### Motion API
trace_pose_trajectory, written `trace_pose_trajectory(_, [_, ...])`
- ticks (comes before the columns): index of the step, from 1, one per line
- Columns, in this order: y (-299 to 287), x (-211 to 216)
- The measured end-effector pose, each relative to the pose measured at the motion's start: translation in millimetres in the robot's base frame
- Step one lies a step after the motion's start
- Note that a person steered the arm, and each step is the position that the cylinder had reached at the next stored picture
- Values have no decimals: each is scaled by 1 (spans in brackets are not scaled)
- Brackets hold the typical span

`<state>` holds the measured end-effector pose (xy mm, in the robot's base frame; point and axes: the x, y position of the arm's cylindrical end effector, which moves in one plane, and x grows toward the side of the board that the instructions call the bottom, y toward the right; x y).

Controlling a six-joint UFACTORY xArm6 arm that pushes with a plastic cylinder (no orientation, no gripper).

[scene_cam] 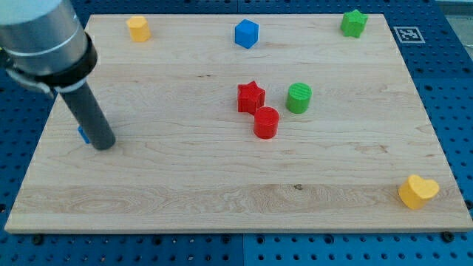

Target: Keep blue triangle towards center left of the board

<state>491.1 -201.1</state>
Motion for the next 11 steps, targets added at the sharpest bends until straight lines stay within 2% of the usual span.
trace_pose_trajectory(1, [1,-6])
trace_pose_trajectory(2, [30,22])
trace_pose_trajectory(3, [14,28])
trace_pose_trajectory(4, [-11,7])
trace_pose_trajectory(6, [-35,31])
trace_pose_trajectory(8, [-28,-19])
trace_pose_trajectory(11, [-28,-23])
